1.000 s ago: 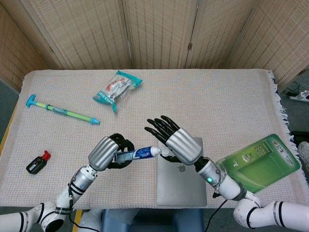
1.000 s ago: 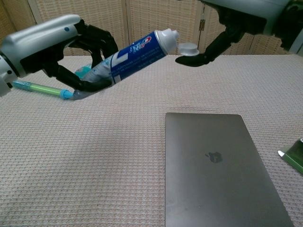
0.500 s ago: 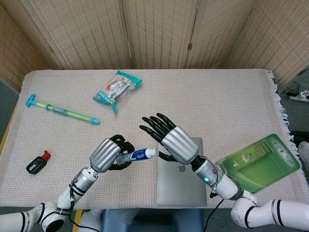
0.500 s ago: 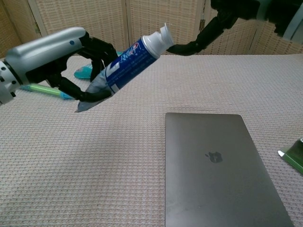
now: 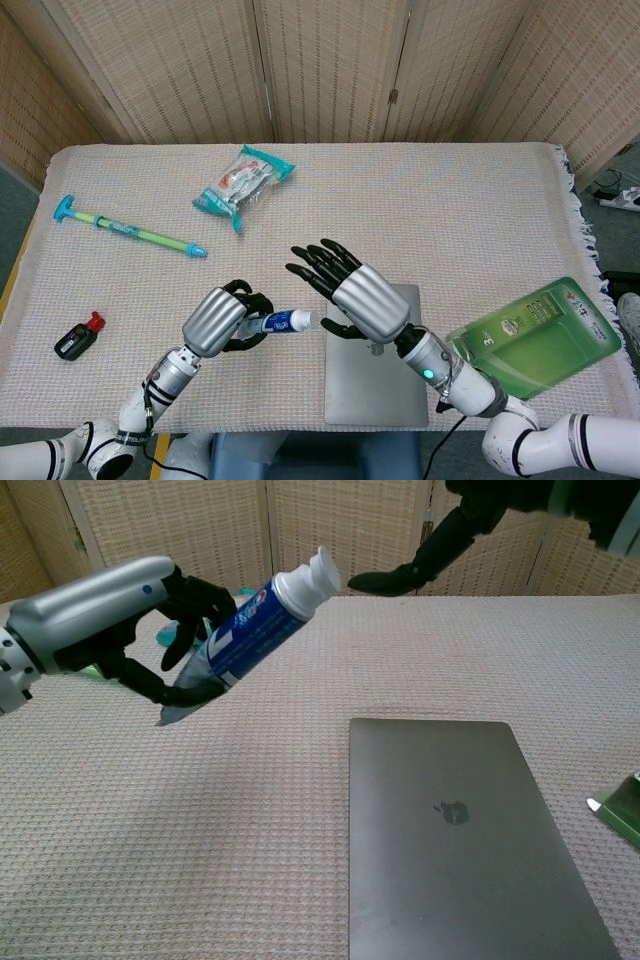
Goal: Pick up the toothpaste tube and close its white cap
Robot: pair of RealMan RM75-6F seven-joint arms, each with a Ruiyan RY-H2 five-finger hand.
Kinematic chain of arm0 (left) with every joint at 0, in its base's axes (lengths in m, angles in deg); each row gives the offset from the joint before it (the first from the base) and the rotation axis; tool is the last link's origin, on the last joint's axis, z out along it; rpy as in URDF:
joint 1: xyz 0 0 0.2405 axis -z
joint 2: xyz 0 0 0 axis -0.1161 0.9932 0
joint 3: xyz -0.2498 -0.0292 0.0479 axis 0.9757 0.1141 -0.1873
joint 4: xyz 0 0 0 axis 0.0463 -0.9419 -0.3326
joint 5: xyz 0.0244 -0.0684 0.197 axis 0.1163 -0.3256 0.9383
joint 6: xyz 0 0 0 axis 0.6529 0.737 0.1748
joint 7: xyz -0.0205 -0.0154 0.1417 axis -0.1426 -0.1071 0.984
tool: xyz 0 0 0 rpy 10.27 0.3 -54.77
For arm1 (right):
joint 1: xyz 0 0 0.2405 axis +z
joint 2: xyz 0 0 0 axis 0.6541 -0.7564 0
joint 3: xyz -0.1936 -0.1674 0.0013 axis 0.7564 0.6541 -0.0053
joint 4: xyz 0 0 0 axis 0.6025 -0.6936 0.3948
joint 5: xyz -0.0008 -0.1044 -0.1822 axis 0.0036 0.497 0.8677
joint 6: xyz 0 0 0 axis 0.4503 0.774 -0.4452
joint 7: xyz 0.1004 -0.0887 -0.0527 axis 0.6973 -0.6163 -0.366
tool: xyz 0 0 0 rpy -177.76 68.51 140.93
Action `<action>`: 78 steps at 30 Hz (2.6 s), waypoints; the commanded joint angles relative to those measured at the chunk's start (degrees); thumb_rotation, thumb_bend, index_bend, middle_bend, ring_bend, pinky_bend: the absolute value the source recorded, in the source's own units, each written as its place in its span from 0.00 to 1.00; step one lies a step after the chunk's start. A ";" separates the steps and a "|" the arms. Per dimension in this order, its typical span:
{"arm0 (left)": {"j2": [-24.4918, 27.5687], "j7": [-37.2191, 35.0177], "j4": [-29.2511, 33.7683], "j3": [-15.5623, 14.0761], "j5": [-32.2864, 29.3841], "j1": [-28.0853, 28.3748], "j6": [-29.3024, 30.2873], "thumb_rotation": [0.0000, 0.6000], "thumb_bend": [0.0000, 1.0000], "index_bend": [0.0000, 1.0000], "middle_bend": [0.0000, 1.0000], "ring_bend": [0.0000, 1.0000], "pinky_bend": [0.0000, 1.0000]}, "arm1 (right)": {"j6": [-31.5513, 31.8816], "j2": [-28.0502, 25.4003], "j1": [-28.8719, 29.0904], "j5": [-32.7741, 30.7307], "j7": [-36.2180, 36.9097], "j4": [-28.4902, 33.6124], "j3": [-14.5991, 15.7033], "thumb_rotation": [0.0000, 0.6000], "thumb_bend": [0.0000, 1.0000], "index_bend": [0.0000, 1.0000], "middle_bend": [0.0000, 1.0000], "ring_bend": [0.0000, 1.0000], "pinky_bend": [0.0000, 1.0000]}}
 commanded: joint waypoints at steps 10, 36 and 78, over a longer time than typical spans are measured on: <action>0.06 -1.44 -1.52 0.26 -1.14 -0.55 0.44 1.00 0.78 0.83 0.91 0.79 0.44 | -4.80 -4.07 1.22 -0.18 6.73 1.59 2.41 1.00 0.34 0.00 0.00 0.00 0.00; 1.26 1.57 3.61 1.50 -3.36 0.01 -1.06 1.00 0.79 0.83 0.92 0.80 0.44 | -4.10 5.48 5.82 -1.49 8.42 -2.47 0.56 0.77 0.34 0.00 0.00 0.00 0.00; 0.77 8.03 4.48 2.37 -6.65 -0.09 -1.51 1.00 0.79 0.84 0.92 0.80 0.43 | -5.81 10.45 9.78 -4.65 11.59 -6.63 0.75 0.58 0.34 0.00 0.00 0.00 0.00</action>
